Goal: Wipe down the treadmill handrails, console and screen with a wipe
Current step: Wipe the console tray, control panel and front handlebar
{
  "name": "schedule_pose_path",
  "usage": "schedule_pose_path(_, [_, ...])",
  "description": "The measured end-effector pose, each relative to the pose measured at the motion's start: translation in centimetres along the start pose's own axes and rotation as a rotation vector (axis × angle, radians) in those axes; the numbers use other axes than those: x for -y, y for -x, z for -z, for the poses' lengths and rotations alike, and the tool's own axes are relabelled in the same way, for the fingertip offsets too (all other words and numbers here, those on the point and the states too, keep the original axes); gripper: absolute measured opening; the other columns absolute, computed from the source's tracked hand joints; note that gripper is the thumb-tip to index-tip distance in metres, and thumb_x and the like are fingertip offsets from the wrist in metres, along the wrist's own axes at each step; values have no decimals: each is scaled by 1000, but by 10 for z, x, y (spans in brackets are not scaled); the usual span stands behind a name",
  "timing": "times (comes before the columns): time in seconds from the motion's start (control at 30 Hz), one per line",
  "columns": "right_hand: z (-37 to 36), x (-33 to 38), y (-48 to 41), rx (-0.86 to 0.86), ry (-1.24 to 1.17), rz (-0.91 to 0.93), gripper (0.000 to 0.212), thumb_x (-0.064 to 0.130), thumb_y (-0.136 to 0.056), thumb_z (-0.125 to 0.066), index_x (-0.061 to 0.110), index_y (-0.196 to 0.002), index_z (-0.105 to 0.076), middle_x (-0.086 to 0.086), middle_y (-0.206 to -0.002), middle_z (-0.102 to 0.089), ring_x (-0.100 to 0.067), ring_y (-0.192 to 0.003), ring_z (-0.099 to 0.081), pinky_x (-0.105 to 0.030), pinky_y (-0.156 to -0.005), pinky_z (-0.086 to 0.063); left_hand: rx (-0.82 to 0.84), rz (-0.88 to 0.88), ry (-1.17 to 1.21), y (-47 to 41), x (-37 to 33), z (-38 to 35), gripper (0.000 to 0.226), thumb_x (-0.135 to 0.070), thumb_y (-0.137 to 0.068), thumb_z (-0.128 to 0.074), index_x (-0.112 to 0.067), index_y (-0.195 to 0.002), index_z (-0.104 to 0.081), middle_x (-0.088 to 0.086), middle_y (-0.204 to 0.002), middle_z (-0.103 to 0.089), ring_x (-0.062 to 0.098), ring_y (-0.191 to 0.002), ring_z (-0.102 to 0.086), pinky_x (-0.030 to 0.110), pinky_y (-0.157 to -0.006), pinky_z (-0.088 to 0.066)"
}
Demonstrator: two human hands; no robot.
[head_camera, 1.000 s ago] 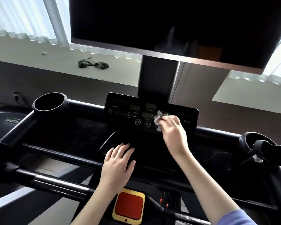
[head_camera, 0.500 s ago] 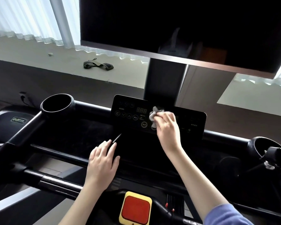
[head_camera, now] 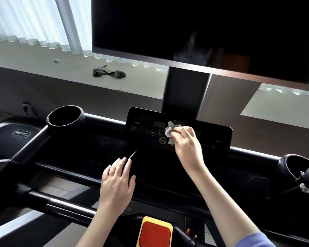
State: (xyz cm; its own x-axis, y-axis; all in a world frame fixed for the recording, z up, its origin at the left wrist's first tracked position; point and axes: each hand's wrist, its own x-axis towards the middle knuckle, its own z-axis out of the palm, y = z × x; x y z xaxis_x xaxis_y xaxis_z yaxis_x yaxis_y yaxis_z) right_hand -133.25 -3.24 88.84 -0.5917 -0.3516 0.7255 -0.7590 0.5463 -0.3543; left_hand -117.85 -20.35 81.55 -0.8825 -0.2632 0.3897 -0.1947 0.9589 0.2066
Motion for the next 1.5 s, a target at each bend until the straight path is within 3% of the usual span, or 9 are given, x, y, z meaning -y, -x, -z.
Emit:
schedule_pose_path(0.2, [-17,11,-37,-76,6,-107,12,-8,-83,-64,1,-86,-73,-7,-99,-68,-9,-97,-44,5,-86,-30,24,-1,-14,0,0,2,53,-36,-87,-38,-5,-123,-63,11,-126,-62,26,-122,-52,40,-103,-29])
schedule_pose_path(0.33, [-26,5,-14,156,-3,69,18,-7,-88,-59,4,-97,-70,-2,-109,-62,-11,-111,-53,-30,-87,-54,16,2,-2,0,-1,2,53,-36,-87,-39,-5,-122,-64,12,-125,-62,24,-122,-47,40,-102,-29])
schedule_pose_path(0.53, [-36,-1,-42,22,48,-92,21,17,-99,-48,19,-98,-69,5,-110,-60,16,-99,-43,-22,-78,-52,43,8,-9,-1,1,2,53,-36,-87,-38,-6,-123,-63,11,-126,-61,24,-123,-49,40,-103,-29])
schedule_pose_path(0.7, [-25,10,-9,195,0,157,16,-5,-81,-66,2,-94,-71,-6,-104,-65,-14,-105,-52,-25,-86,-54,21,8,-8,-2,0,2,53,-36,-87,-39,-5,-122,-64,12,-126,-62,23,-123,-45,40,-102,-29])
schedule_pose_path(0.8, [-19,-4,-20,102,20,-2,15,-8,-83,-61,-2,-92,-71,-13,-102,-66,-13,-102,-47,-12,-94,-38,18,11,-8,-3,-1,2,53,-35,-87,-39,-5,-121,-64,12,-125,-62,22,-123,-43,40,-102,-28])
schedule_pose_path(0.9, [-22,8,-21,67,39,-100,15,-12,-81,-62,-6,-92,-71,-23,-96,-68,-20,-98,-45,-30,-95,-42,37,16,-13,-2,-1,3,53,-36,-87,-38,-5,-122,-64,11,-125,-62,23,-123,-47,40,-102,-29])
schedule_pose_path(1.13, [10,7,8,53,39,91,22,10,-86,-54,0,-91,-73,-3,-96,-66,-12,-97,-47,0,-94,-32,87,42,-14,-2,-2,6,54,-37,-87,-38,-6,-125,-62,9,-128,-61,25,-122,-54,39,-104,-28])
schedule_pose_path(1.3, [-29,24,6,42,71,59,29,12,-88,-47,1,-93,-74,-10,-96,-70,-16,-96,-46,-22,-90,-48,81,44,-25,-2,-2,5,56,-38,-87,-38,-3,-125,-62,10,-128,-61,25,-122,-54,40,-104,-29])
schedule_pose_path(1.5, [-15,18,-4,14,130,120,22,12,-86,-54,5,-90,-75,-2,-92,-68,-12,-92,-46,-13,-76,-43,71,33,-27,-1,-2,6,56,-38,-88,-37,-3,-124,-62,10,-128,-61,26,-121,-56,40,-104,-29])
